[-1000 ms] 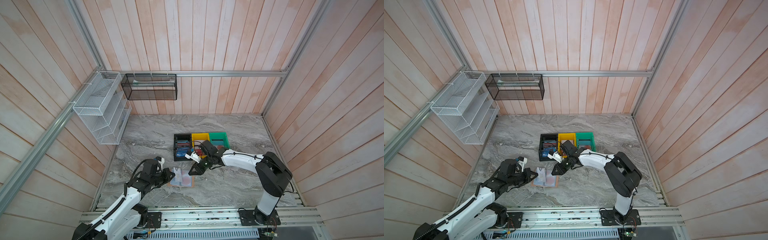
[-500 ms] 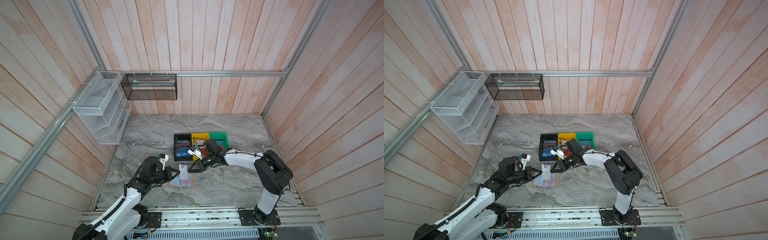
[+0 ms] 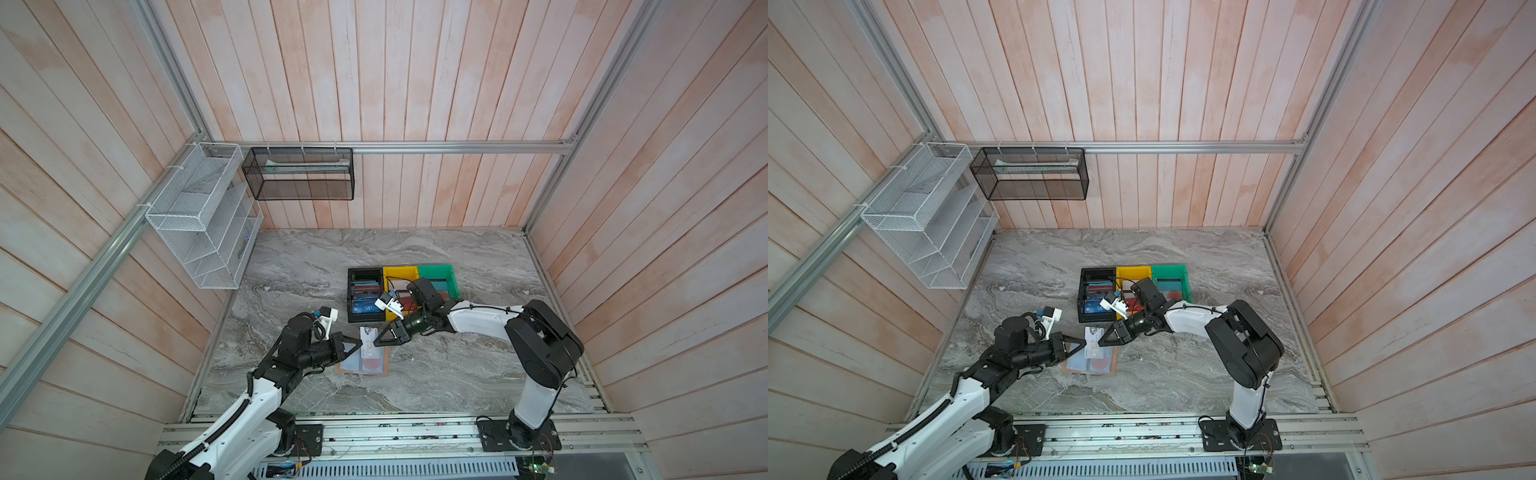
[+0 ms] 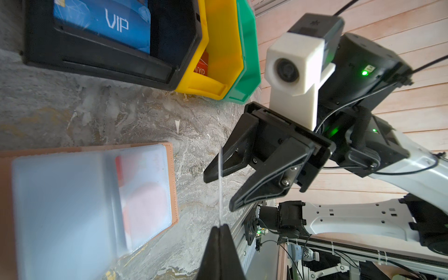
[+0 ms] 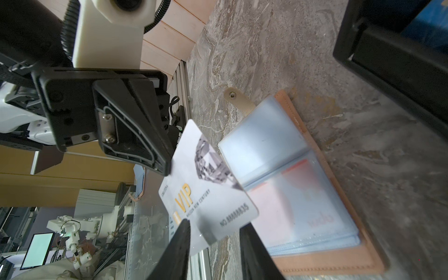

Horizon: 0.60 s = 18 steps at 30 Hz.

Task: Take the credit cards out of the card holder
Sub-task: Place the credit card in the storage box.

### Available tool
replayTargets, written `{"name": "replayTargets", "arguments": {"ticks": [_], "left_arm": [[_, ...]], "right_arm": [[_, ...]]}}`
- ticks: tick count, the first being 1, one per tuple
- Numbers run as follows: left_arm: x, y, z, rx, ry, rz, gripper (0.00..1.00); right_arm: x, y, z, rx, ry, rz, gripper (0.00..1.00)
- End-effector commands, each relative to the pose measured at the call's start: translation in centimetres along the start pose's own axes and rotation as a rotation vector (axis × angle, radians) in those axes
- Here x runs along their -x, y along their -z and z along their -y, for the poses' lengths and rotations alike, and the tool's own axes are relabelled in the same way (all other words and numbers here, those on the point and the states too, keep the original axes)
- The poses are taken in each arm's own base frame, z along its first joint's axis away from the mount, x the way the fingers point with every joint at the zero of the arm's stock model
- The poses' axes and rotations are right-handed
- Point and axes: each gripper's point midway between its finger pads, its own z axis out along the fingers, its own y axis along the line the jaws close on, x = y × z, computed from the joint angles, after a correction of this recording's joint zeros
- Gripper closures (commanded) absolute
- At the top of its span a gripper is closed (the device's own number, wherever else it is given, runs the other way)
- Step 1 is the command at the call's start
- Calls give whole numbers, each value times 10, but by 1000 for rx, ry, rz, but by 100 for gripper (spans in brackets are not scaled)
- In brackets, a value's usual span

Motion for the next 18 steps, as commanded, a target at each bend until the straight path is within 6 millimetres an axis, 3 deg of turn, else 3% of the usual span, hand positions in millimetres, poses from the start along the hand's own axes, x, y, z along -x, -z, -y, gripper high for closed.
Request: {"name": "replayTargets", "arguments": {"ticks": [1, 10, 18], "left_arm": [[0, 1, 3, -33, -10, 9, 100], [-1, -1, -5, -2, 6, 10, 100], [-1, -4, -13, 25, 24, 2, 100]], "right_arm": [[-1, -1, -1, 39, -8, 3, 65], [1, 3, -14, 76, 20, 20, 78], [0, 5, -21, 98, 28, 22, 96]]}}
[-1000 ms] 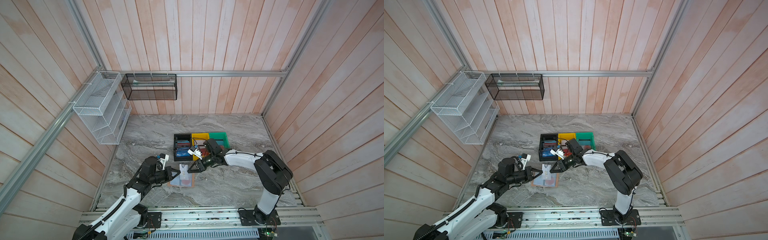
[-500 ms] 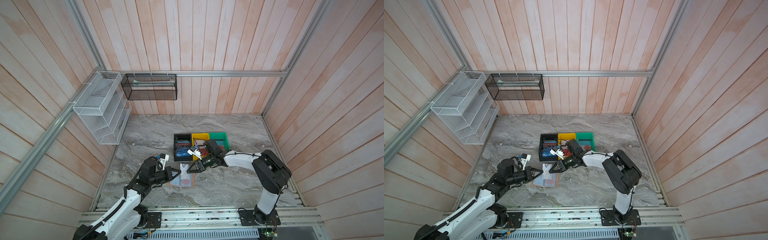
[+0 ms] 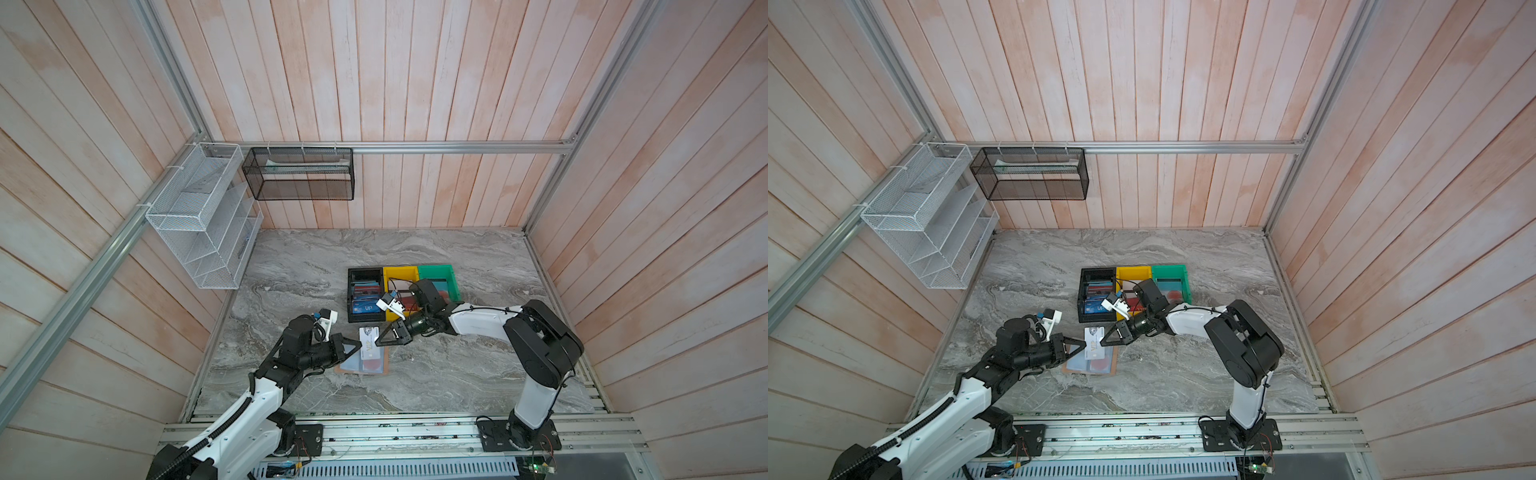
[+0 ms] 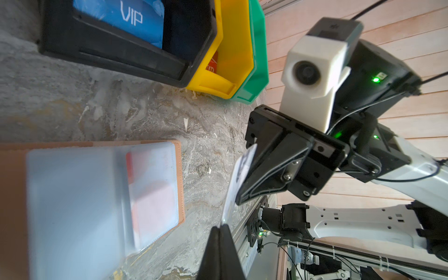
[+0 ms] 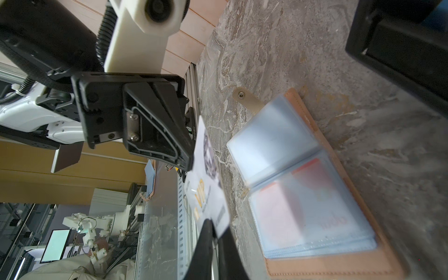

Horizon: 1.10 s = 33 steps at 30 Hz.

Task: Take the credit cards out of the card holder
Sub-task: Place the credit card in the storage box.

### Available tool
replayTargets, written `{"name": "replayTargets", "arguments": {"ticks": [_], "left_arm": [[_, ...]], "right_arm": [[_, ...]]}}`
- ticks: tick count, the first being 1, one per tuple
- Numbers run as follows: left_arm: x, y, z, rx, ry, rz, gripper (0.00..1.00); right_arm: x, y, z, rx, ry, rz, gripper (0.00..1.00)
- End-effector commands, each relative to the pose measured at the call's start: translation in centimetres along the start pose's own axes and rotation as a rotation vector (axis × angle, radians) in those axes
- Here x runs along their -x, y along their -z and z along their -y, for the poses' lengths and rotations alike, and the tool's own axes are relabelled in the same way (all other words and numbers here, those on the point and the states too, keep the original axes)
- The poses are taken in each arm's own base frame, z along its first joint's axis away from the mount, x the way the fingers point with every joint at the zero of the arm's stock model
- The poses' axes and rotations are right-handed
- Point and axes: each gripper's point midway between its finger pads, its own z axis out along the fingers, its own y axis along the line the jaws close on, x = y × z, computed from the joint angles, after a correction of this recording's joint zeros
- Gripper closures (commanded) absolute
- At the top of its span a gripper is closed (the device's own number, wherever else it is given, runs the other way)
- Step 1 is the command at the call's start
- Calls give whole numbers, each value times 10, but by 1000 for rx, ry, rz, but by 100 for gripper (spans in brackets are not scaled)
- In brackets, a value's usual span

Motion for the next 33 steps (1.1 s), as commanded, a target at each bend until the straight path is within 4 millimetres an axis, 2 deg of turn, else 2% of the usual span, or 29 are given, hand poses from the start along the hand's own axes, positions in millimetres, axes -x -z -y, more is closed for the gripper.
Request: {"name": "replayTargets", "arguments": {"ticks": [1, 4, 12, 18, 21, 25, 29, 33], "left_arm": [[2, -1, -2, 2, -7, 8, 100], [2, -1, -6, 20, -4, 12, 97], [4, 4, -9, 61, -6, 33, 77], [11, 9, -14, 116, -14, 75, 74], [11, 8, -19, 137, -6, 78, 74], [11, 5, -26, 158, 6, 72, 76], [12, 2, -29, 162, 12, 67, 76], [11, 0, -30, 159, 15, 56, 77]], "right_arm": [[4, 3, -16, 37, 55, 13, 97], [6, 5, -19, 29, 56, 18, 100], [12, 14, -26, 15, 60, 47, 100], [26, 43, -27, -40, 41, 133, 100], [40, 77, -29, -97, 25, 236, 100], [55, 142, -24, -220, -55, 456, 100], [54, 210, -19, -286, -186, 723, 100], [45, 246, -20, -287, -247, 889, 100]]}}
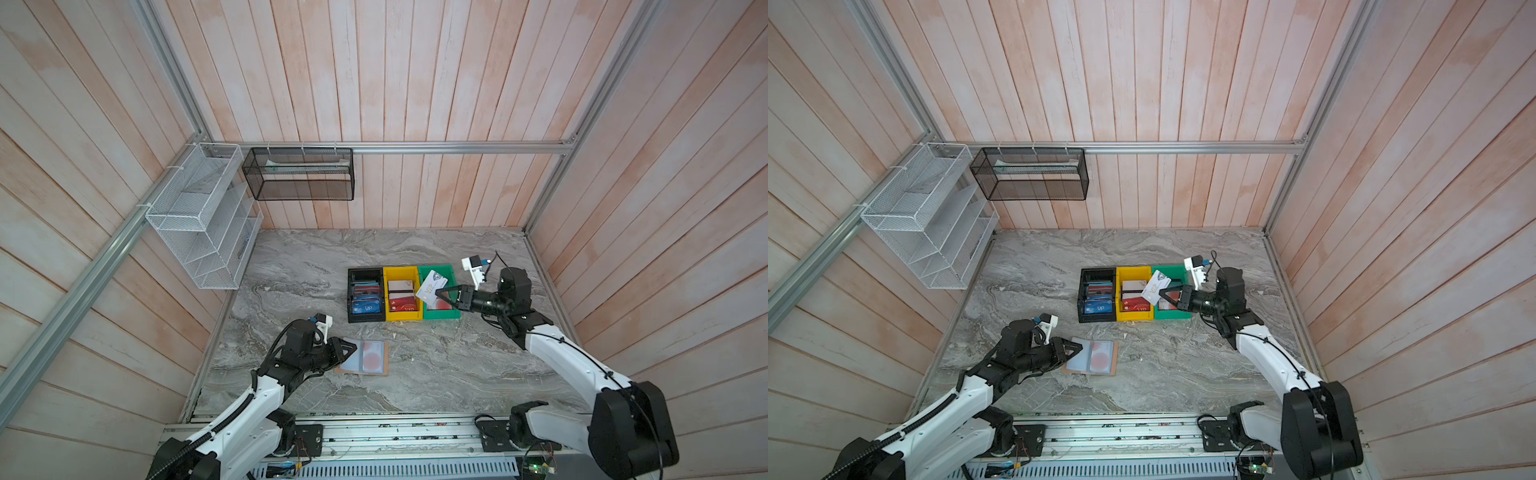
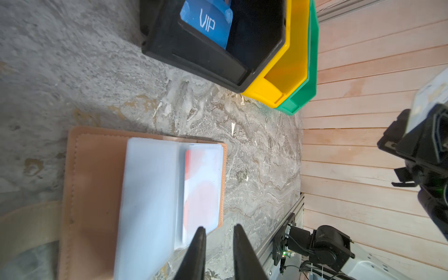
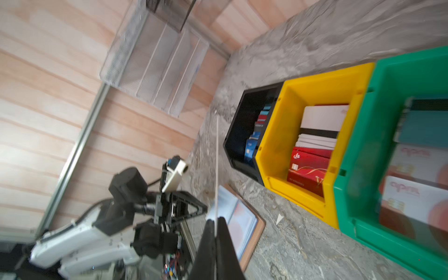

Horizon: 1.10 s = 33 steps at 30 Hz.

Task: Take the credit cards out of the card holder
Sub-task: Place the credit card in the storage box.

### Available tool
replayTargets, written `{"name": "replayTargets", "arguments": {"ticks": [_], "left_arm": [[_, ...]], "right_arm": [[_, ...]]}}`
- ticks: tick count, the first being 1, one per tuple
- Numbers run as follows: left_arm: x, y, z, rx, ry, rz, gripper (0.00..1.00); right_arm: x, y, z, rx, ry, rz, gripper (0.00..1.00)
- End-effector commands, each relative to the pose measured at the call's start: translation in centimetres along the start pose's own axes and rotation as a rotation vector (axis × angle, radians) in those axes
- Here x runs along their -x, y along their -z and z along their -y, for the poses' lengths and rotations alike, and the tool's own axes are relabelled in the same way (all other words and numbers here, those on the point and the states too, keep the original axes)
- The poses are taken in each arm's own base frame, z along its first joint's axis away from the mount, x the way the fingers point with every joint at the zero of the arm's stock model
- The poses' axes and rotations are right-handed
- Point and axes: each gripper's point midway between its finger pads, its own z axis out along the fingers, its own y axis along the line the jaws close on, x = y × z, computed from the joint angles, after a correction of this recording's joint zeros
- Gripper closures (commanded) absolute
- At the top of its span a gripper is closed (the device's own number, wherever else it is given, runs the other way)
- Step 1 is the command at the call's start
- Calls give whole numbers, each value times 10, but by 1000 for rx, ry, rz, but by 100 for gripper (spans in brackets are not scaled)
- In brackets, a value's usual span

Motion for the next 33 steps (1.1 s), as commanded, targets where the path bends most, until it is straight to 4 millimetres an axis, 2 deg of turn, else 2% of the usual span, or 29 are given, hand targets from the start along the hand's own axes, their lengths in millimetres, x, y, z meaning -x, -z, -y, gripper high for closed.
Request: {"name": "replayTargets", "arguments": {"ticks": [1, 4, 7, 10, 13, 18, 26, 33], "left_arm": [[9, 1, 8, -13, -34, 25, 77], [10, 1, 8, -14, -36, 26, 79], [9, 1, 8, -13, -33, 25, 79], [7, 1, 6, -10, -25, 21, 78], [7, 1, 5, -8, -21, 21, 78], [7, 0, 5, -9, -15, 21, 79], [8, 0, 5, -7, -5, 19, 78], [8, -1, 5, -14, -4, 22, 79]], "right_arm": [[18, 15, 6, -21, -121, 138, 100], [25, 24, 12, -47, -172, 215, 100], [27, 28, 39, -151, -335, 273, 100], [26, 25, 48, -161, -410, 269, 100], [23, 23, 70, -247, -545, 267, 100], [30, 18, 77, -234, -629, 294, 100], [64, 25, 85, -251, -682, 469, 100], [73, 6, 88, -236, -722, 451, 100]]}}
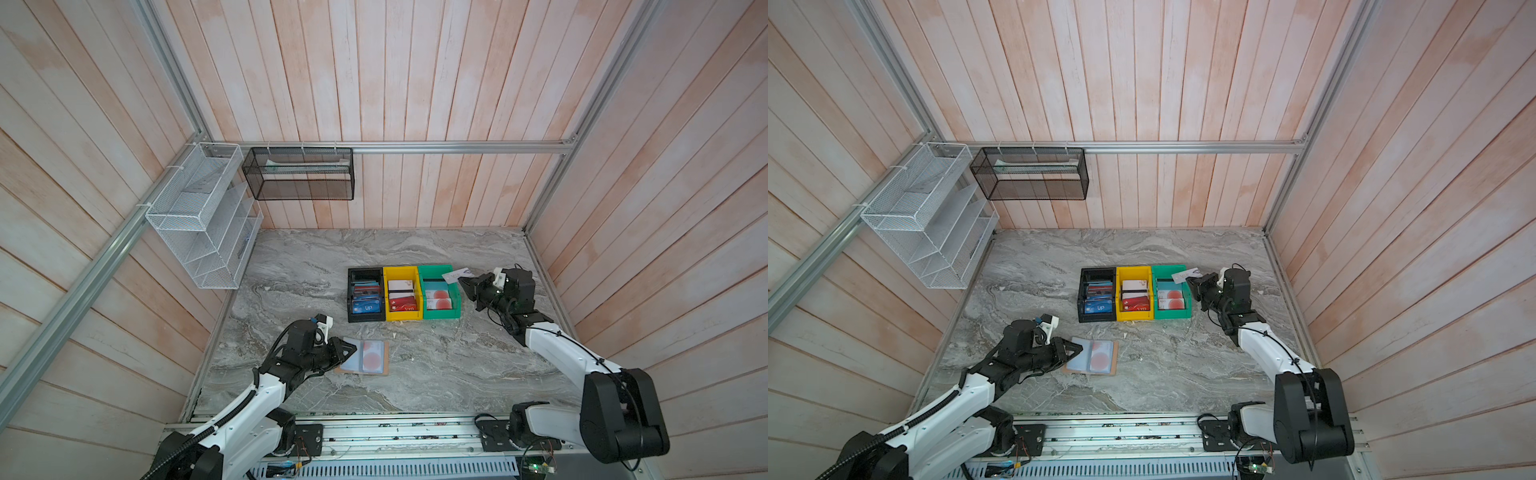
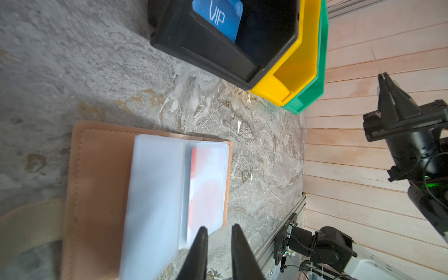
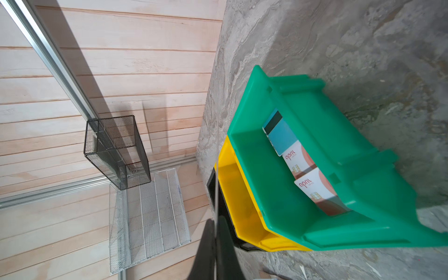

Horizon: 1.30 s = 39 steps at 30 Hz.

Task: Take the credit cards out of the card holder
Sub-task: Place the credit card in the storage box.

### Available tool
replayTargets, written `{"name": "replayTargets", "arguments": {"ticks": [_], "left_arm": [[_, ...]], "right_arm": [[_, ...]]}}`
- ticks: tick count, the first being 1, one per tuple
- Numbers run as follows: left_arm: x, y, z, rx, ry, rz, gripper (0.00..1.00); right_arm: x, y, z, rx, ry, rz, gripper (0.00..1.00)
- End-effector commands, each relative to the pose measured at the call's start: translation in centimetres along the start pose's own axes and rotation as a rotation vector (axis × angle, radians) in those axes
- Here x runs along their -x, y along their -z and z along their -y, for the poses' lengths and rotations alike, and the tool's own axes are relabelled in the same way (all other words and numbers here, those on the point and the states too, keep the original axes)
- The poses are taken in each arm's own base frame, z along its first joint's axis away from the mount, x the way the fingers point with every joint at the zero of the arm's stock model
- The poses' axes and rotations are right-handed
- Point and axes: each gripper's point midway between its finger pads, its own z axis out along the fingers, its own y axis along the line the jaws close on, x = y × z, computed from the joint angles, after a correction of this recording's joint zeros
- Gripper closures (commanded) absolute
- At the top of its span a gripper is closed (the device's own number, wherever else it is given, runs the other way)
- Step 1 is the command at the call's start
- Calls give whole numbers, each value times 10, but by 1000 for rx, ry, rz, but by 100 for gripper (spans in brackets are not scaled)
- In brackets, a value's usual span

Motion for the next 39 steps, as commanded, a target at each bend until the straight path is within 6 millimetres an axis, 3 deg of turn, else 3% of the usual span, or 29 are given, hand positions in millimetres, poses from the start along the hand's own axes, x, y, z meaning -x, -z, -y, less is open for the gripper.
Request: {"name": "replayTargets", "arguments": {"ticks": [1, 8, 19, 30, 39], "left_arm": [[9, 1, 8, -26, -18, 34, 79], [8, 0, 5, -29, -12, 40, 79], [8, -1, 2, -27, -14, 46, 79], [7, -2, 2, -30, -10, 42, 79], [6, -2, 2, -31, -9, 42, 79]], "right_arm": [[1, -11, -10, 26, -29, 11, 100], [-9, -33, -4, 24, -34, -3, 100], [-4, -46, 12, 11, -75, 18, 100], [-13, -63, 27, 0, -93, -20, 100], [-9, -69, 25, 4, -81, -4, 100]]}}
